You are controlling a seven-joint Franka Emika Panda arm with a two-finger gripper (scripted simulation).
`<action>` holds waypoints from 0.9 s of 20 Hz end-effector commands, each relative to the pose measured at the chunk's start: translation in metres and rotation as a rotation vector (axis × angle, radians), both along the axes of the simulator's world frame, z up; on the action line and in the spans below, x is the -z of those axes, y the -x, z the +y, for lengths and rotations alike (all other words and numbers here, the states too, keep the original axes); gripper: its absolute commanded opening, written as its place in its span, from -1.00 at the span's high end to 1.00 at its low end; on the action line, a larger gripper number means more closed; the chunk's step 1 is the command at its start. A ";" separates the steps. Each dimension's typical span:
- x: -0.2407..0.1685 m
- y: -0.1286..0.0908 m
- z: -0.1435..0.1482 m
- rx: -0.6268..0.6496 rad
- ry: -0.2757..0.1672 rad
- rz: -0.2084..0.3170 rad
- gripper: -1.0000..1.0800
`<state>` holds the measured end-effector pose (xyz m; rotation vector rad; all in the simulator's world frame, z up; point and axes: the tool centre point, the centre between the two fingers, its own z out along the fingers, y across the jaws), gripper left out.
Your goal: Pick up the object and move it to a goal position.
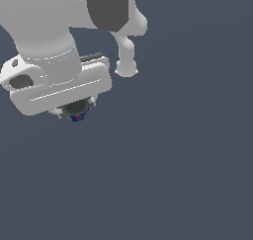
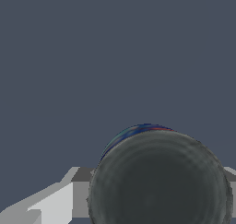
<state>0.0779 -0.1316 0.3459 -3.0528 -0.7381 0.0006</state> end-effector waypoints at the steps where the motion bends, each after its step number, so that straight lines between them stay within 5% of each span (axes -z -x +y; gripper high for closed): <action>1: -0.010 -0.005 -0.005 0.000 0.000 -0.001 1.00; 18: -0.043 -0.025 -0.023 0.000 0.000 -0.001 1.00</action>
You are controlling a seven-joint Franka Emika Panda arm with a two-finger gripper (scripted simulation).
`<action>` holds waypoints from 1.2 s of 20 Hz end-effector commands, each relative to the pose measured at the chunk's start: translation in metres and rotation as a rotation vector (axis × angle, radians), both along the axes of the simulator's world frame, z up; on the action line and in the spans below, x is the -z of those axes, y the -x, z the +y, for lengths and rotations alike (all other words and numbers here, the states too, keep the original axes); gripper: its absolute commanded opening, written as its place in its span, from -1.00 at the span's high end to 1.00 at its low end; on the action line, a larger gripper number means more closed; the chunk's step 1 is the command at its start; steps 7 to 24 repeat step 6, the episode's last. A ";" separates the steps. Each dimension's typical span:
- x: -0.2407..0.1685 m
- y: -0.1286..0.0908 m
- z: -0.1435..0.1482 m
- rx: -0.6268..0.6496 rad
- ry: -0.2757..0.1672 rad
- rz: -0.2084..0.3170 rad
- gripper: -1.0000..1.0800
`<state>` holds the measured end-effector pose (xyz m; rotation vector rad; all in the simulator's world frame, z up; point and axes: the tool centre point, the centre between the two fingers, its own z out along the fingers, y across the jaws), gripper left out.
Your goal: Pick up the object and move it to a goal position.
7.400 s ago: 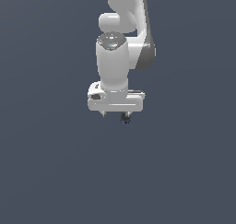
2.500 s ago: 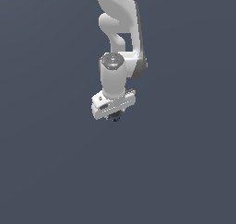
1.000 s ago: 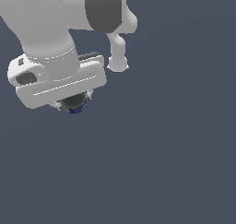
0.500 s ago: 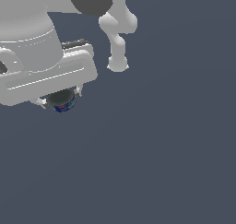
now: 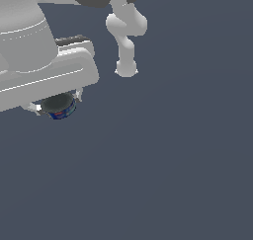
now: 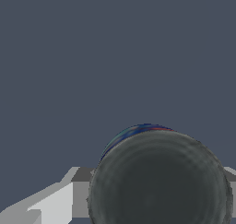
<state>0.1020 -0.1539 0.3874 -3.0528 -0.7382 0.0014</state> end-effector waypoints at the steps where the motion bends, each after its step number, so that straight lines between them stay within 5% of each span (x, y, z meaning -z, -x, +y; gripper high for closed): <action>1: -0.002 -0.001 -0.001 0.000 0.000 -0.001 1.00; 24: -0.003 -0.002 -0.001 0.000 0.000 -0.001 1.00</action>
